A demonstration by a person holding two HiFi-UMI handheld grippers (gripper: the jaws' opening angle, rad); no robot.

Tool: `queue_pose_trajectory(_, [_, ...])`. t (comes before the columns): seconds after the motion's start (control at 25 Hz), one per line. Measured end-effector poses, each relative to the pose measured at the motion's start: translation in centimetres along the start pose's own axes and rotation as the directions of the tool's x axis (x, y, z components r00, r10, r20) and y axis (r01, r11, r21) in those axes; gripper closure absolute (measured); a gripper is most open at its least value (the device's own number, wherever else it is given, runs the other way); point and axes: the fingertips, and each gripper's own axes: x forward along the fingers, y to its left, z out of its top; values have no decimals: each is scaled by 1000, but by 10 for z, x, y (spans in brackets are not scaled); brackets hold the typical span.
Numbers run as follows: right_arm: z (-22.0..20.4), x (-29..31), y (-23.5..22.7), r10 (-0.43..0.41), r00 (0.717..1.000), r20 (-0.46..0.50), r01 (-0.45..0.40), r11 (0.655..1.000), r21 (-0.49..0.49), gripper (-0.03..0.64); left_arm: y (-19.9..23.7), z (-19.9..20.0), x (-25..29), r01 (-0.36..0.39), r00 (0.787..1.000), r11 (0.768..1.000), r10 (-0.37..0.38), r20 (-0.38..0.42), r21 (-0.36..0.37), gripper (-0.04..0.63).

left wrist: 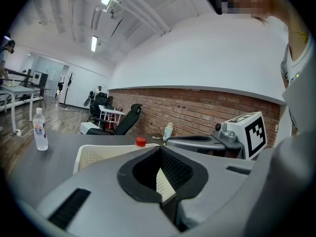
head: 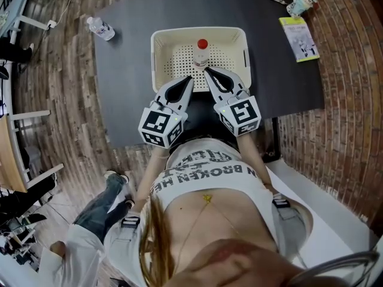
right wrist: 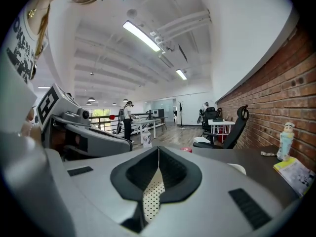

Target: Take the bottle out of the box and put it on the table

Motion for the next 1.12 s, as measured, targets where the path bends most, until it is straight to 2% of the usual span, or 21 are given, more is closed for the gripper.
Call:
queue_pose_trajectory(0.56, [-15, 25, -16, 7, 999, -44, -7, 1000, -7, 607, 9, -10, -6, -41, 999, 999, 40, -22, -27, 595])
queue_pose_trajectory(1.12, [-34, 54, -39, -24, 994, -102, 24, 1000, 3, 606, 29, -15, 0, -59, 998, 996, 57, -39, -65, 595])
